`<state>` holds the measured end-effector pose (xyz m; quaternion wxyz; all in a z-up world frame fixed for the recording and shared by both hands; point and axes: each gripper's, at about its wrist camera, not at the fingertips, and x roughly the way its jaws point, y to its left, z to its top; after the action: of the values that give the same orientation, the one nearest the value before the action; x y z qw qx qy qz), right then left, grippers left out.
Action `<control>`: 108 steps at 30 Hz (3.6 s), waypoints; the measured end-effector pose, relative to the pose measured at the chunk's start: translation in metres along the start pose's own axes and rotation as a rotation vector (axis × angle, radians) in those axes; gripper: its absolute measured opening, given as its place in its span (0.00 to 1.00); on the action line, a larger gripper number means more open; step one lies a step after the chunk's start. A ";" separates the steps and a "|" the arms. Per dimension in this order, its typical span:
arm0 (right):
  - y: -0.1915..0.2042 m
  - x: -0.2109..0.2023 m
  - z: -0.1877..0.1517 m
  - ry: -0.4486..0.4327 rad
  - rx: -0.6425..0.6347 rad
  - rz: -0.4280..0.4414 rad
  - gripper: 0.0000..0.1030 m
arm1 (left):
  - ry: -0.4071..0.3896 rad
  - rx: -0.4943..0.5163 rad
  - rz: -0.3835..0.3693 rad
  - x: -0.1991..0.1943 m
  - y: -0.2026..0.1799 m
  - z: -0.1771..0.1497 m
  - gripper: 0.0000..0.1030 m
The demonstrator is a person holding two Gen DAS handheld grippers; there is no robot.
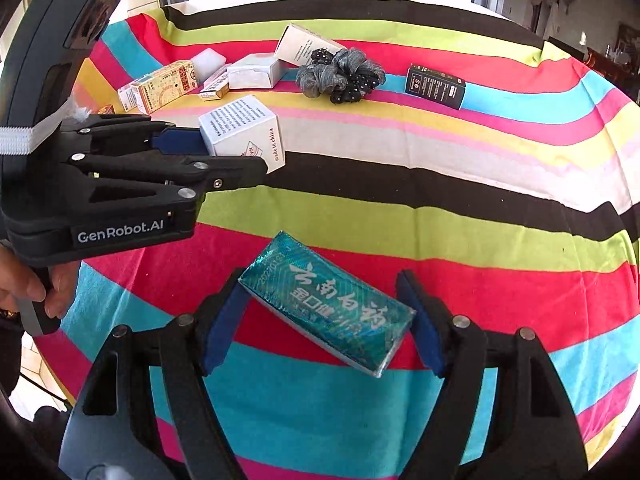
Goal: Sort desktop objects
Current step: 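Carry the green toothpaste box and white cube box to the cardboard box and release both, then grasp the beige medicine box with the right tool while the left tool grasps the red-white box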
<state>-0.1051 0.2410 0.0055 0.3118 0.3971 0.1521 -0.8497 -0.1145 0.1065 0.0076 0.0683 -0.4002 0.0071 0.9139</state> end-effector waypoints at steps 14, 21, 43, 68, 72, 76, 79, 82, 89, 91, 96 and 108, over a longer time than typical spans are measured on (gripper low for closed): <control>0.000 -0.061 -0.063 -0.084 0.135 -0.016 0.74 | 0.000 0.018 0.011 -0.056 -0.028 -0.058 0.42; -0.012 -0.091 -0.085 -0.132 0.178 -0.050 0.74 | 0.012 0.069 0.005 -0.062 -0.057 -0.069 0.42; -0.077 -0.170 -0.204 -0.174 0.419 -0.204 0.74 | 0.039 0.389 -0.189 -0.069 -0.229 -0.084 0.42; -0.167 -0.261 -0.367 -0.168 0.836 -0.509 0.75 | 0.173 0.760 -0.392 -0.055 -0.421 -0.151 0.42; -0.175 -0.266 -0.381 -0.170 0.874 -0.537 0.75 | 0.180 0.799 -0.401 -0.057 -0.442 -0.163 0.42; -0.182 -0.269 -0.381 -0.177 0.887 -0.569 0.75 | 0.160 0.822 -0.412 -0.061 -0.452 -0.170 0.44; -0.185 -0.270 -0.377 -0.182 0.887 -0.580 0.79 | 0.139 0.833 -0.403 -0.063 -0.450 -0.170 0.57; -0.185 -0.273 -0.374 -0.191 0.894 -0.597 0.89 | 0.088 0.816 -0.378 -0.068 -0.442 -0.166 0.82; -0.178 -0.274 -0.357 -0.196 0.868 -0.585 0.89 | 0.063 0.780 -0.336 -0.068 -0.416 -0.153 0.83; -0.172 -0.273 -0.346 -0.196 0.843 -0.579 0.89 | 0.072 0.755 -0.324 -0.067 -0.401 -0.148 0.83; -0.151 -0.264 -0.299 -0.216 0.736 -0.520 0.89 | 0.073 0.685 -0.265 -0.067 -0.348 -0.137 0.83; -0.030 -0.130 -0.127 -0.146 0.319 -0.179 0.89 | 0.079 0.167 0.056 -0.087 -0.090 -0.109 0.83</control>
<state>0.0130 0.3811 0.0252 0.1783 0.3636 0.0270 -0.9139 0.0350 0.1777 0.0008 0.0755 -0.4286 0.0970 0.8951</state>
